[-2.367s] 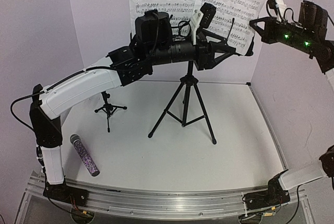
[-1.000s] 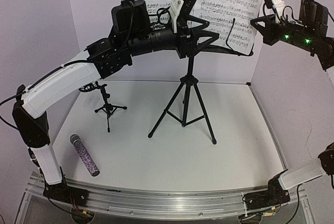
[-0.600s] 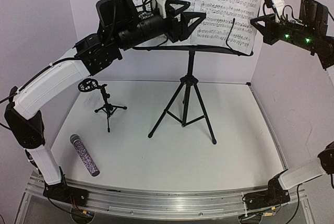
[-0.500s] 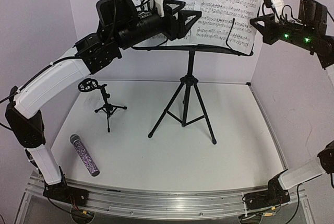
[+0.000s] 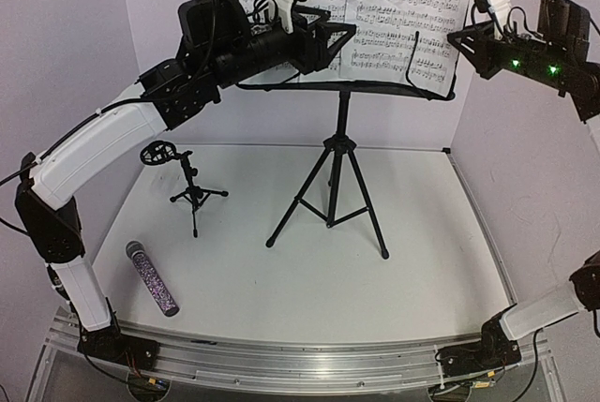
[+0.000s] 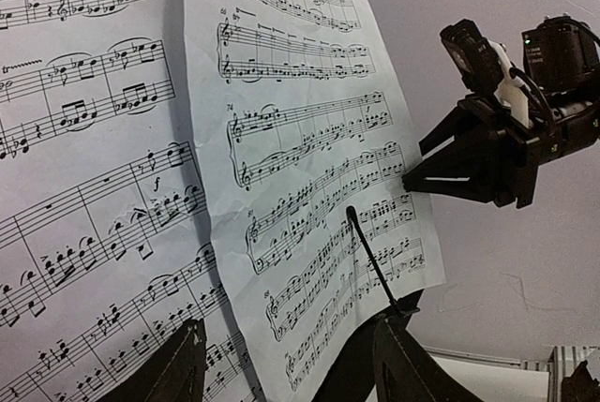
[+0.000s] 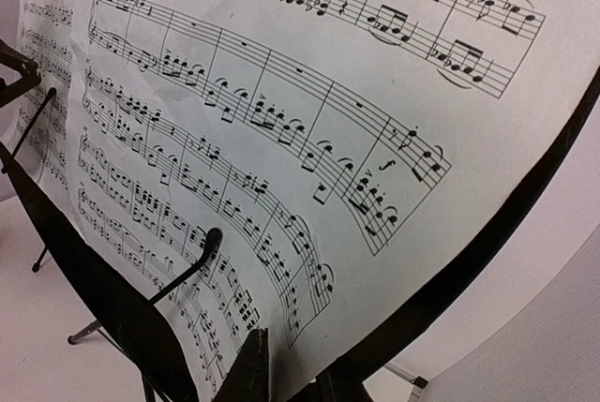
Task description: Set up the instrument practice props
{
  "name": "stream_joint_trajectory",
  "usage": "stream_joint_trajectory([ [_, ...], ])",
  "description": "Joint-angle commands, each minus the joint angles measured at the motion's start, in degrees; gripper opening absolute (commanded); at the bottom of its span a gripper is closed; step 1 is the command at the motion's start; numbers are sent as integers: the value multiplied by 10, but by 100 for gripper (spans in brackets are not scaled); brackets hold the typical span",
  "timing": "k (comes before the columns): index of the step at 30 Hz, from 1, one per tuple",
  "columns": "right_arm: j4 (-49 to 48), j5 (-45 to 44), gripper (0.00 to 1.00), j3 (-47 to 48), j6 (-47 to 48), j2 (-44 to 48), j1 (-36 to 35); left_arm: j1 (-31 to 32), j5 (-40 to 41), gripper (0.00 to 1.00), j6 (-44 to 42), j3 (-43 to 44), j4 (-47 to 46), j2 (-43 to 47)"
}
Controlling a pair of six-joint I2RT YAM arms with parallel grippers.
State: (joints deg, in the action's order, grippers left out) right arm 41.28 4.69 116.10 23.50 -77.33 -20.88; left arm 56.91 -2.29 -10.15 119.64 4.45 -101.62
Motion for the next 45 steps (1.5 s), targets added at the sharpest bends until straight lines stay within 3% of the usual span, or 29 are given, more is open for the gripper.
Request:
stream_joint_trajectory([
  [1,-7,2,17,27,2,-3,2,1,-25,60,12,8,-6,-5],
  [5,-7,-8,17,26,3,-1,2,1,-29,58,11,6,-8,-7],
  [10,-7,-35,43,-5,-9,19,2,1,-34,57,13,-3,-12,-9],
  [16,-5,-75,62,-51,-99,55,2,1,-43,56,16,-6,-12,-10],
  [22,14,-6,72,-136,-229,93,2,1,-57,54,19,-6,-9,-9],
  [25,14,29,87,-163,-264,98,2,1,-62,53,20,-6,-8,-10],
  [30,8,12,80,-158,-266,107,2,1,-62,52,21,-15,-12,-10],
  [34,9,-11,67,-161,-269,104,2,1,-58,52,24,-14,-16,-16],
  [45,5,6,58,-150,-284,76,11,-1,-57,52,23,-7,-13,-22],
])
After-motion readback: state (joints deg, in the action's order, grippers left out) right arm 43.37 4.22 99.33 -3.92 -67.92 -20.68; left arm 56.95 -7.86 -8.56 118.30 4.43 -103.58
